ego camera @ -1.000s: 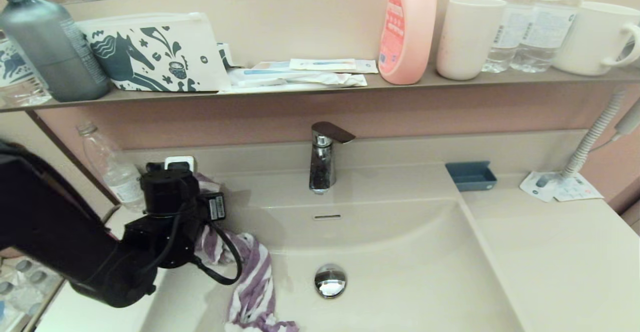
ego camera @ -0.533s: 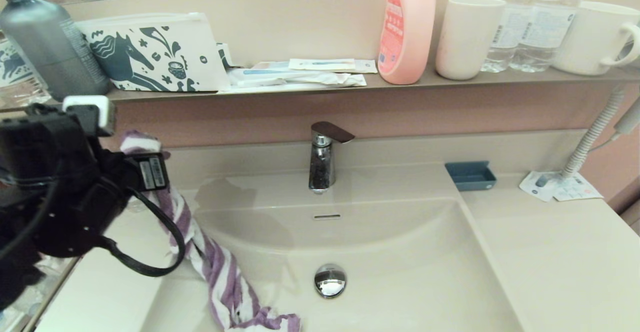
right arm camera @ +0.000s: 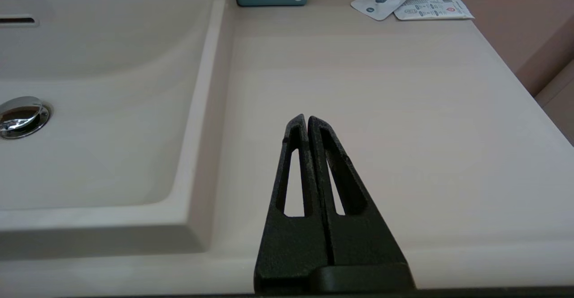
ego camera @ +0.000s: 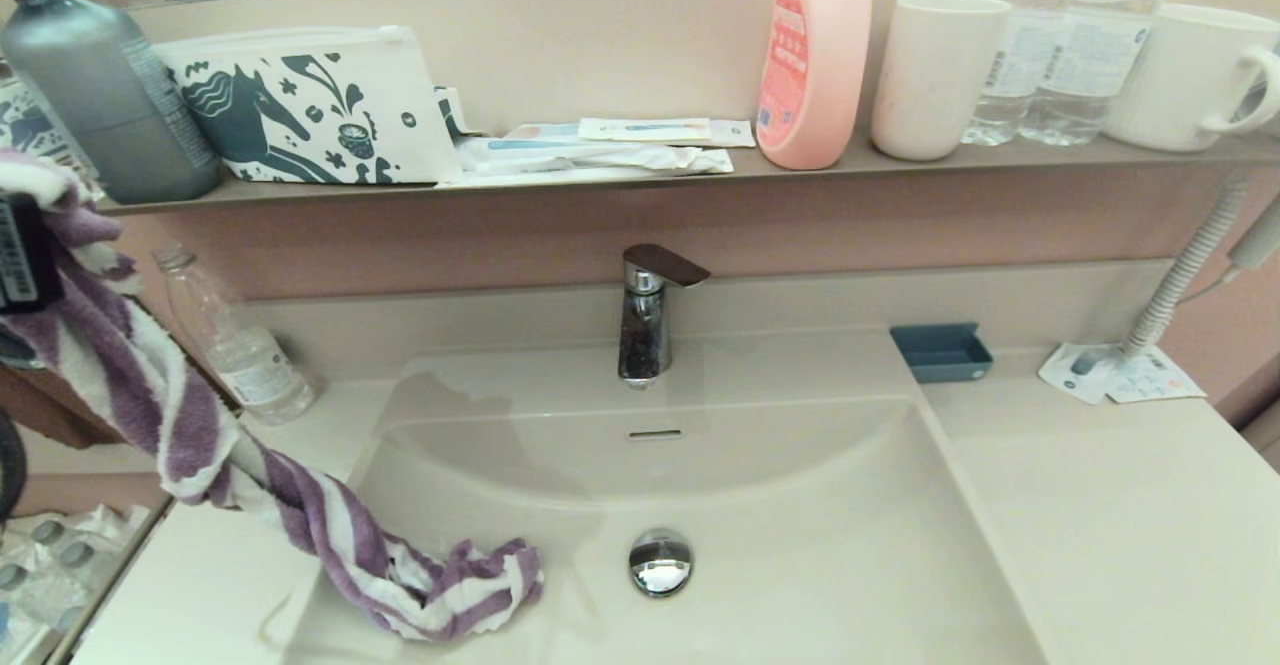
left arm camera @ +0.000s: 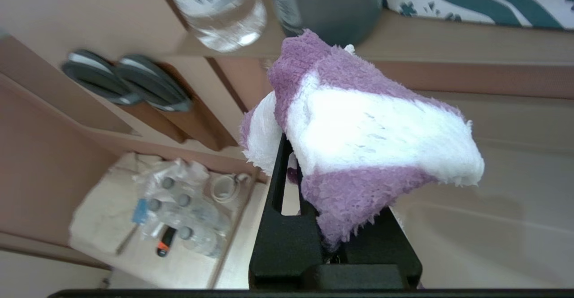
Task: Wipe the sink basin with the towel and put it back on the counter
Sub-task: Wipe the sink
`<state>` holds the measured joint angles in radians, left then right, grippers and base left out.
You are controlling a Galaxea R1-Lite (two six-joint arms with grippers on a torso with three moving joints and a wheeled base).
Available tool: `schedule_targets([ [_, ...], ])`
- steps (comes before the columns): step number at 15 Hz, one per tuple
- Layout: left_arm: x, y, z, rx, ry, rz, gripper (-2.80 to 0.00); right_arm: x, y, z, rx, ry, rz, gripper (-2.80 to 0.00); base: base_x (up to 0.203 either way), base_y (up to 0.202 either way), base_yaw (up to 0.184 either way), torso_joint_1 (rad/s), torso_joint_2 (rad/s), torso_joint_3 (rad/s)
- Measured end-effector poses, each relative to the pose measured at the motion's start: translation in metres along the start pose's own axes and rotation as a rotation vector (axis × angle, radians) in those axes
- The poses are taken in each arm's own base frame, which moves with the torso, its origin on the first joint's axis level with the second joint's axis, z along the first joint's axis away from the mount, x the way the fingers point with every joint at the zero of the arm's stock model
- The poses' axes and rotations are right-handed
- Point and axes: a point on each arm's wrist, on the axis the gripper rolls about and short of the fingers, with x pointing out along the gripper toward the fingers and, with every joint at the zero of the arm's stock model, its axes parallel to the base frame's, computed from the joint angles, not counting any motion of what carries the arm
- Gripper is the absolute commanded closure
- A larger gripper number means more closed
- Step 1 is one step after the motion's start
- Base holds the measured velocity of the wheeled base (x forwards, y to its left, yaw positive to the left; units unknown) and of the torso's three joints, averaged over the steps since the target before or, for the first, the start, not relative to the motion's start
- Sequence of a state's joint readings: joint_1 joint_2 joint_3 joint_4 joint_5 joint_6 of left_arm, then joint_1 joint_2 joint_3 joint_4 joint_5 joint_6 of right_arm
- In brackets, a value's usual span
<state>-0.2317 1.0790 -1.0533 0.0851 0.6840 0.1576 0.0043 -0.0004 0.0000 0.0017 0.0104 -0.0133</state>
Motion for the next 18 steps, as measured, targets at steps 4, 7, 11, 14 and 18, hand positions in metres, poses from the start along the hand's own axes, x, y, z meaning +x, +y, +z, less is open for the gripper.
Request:
schedule_targets([
  [4, -0.013, 0.018, 0.024, 0.014, -0.082, 0.035, 0.0, 0.0, 0.0, 0.0, 0.0, 0.0, 0.0, 0.0, 0.0, 0.0, 0.0, 0.0, 0.0, 0.0],
  [7, -0.023, 0.032, 0.042, 0.101, -0.126, 0.04, 0.0, 0.0, 0.0, 0.0, 0.0, 0.0, 0.0, 0.0, 0.0, 0.0, 0.0, 0.0, 0.0, 0.0],
  [11, -0.044, 0.054, 0.064, 0.144, -0.127, 0.061, 0.0, 0.0, 0.0, 0.0, 0.0, 0.0, 0.0, 0.0, 0.0, 0.0, 0.0, 0.0, 0.0, 0.0],
  [14, -0.056, 0.067, 0.076, 0.218, -0.124, 0.101, 0.0, 0.0, 0.0, 0.0, 0.0, 0.0, 0.0, 0.0, 0.0, 0.0, 0.0, 0.0, 0.0, 0.0],
  [18, -0.064, 0.077, 0.095, 0.24, -0.168, 0.14, 0.0, 0.0, 0.0, 0.0, 0.0, 0.0, 0.0, 0.0, 0.0, 0.0, 0.0, 0.0, 0.0, 0.0],
])
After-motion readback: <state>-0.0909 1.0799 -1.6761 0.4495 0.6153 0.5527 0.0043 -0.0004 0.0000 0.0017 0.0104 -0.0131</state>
